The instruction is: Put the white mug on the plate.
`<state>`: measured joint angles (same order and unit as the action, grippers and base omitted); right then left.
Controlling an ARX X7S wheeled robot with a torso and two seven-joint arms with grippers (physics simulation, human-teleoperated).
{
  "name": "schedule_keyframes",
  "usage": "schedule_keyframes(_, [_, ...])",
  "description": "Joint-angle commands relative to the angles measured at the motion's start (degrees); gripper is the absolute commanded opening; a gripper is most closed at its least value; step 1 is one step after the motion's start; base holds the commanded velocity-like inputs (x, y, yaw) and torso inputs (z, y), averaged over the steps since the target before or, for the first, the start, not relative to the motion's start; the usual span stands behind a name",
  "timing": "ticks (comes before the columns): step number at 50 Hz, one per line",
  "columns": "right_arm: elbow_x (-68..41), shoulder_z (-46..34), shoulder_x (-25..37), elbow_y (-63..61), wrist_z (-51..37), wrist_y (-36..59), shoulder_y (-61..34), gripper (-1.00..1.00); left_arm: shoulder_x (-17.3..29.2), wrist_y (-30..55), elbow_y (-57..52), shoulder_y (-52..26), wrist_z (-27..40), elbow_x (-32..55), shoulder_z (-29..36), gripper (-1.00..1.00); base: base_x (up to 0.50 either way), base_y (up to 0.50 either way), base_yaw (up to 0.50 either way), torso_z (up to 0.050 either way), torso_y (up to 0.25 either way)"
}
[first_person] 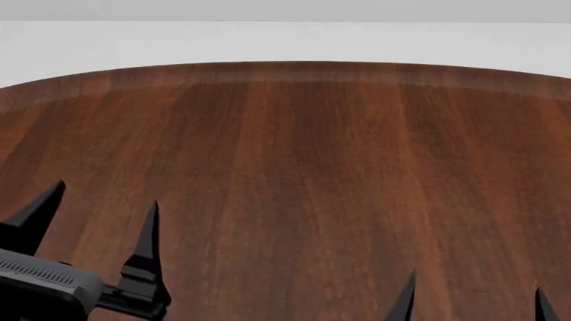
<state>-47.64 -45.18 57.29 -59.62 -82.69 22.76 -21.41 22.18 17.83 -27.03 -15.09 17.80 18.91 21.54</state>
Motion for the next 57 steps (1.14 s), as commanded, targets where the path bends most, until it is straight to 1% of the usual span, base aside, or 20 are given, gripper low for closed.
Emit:
schedule_keyframes(1, [-8.77, -15.49, 9.05, -0.35, -6.66, -3.38, -22.95, 1.00, 0.54, 1.63, -1.42, -1.13, 0.45, 0.74, -0.51, 1.00, 0.00, 0.00, 0.00, 0.000, 0.000])
schedule_keyframes(7, [-9.52, -21.28, 11.16, -0.36, -7.20, -5.55, -28.92, 1.00, 1.18, 3.91, -2.95, -3.23, 0.29, 2.29, -1.33, 1.00, 0.00, 0.00, 0.00, 0.000, 0.000])
schedule_keyframes(15, [-10.35, -25.27, 13.00, -0.37, -7.26, -6.60, -34.62, 1.00, 2.56, 7.29, -5.59, -5.98, 0.75, 2.10, -1.31, 1.00, 0.00, 0.00, 0.00, 0.000, 0.000])
schedule_keyframes(22, [-10.52, -32.32, 15.84, -0.37, -7.28, -9.27, -43.04, 1.00, 3.20, 9.50, -7.34, -7.99, 0.67, 2.87, -1.46, 1.00, 0.00, 0.00, 0.00, 0.000, 0.000])
schedule_keyframes(29, [-10.85, -38.40, 16.37, -0.37, -7.27, -10.36, -50.13, 1.00, 4.00, 12.79, -9.33, -12.16, -0.06, 4.05, -1.50, 1.00, 0.00, 0.00, 0.00, 0.000, 0.000])
schedule_keyframes(33, [-10.58, -38.62, 16.28, -0.37, -7.25, -12.16, -49.79, 1.00, 3.83, 14.41, -10.25, -14.16, -0.65, 6.17, -2.18, 1.00, 0.00, 0.00, 0.00, 0.000, 0.000])
schedule_keyframes(35, [-11.40, -41.32, 16.20, -0.37, -7.20, -11.65, -53.73, 1.00, 3.72, 15.07, -10.75, -14.85, -0.99, 7.59, -2.75, 1.00, 0.00, 0.00, 0.00, 0.000, 0.000])
schedule_keyframes(38, [-12.24, -45.59, 16.09, -0.36, -7.09, -12.62, -58.66, 1.00, 4.06, 15.98, -11.28, -16.29, -1.22, 7.13, -1.92, 1.00, 0.00, 0.00, 0.00, 0.000, 0.000])
schedule_keyframes(39, [-12.32, -46.71, 15.61, -0.36, -7.15, -11.64, -60.15, 1.00, 4.21, 16.43, -11.76, -16.93, -1.32, 7.07, -1.63, 1.00, 0.00, 0.00, 0.00, 0.000, 0.000])
schedule_keyframes(41, [-12.47, -47.11, 15.42, -0.34, -7.18, -12.44, -60.27, 1.00, 3.91, 17.24, -12.34, -17.51, -1.50, 8.72, -2.28, 1.00, 0.00, 0.00, 0.00, 0.000, 0.000])
schedule_keyframes(44, [-13.78, -48.14, 15.24, -0.34, -6.74, -11.78, -63.76, 1.00, 3.90, 18.63, -13.51, -18.81, -1.59, 10.14, -2.67, 1.00, 0.00, 0.00, 0.00, 0.000, 0.000])
schedule_keyframes(47, [-14.49, -48.75, 15.24, -0.08, -5.62, -12.01, -65.30, 1.00, 4.65, 18.27, -13.69, -20.25, -1.83, 7.11, -0.40, 1.00, 0.00, 0.00, 0.00, 0.000, 0.000])
schedule_keyframes(57, [-18.96, -46.07, 15.77, 0.66, -1.29, -9.19, -71.48, 1.00, 5.05, 20.69, -14.86, -24.55, -3.04, 7.94, 0.54, 1.00, 0.00, 0.00, 0.00, 0.000, 0.000])
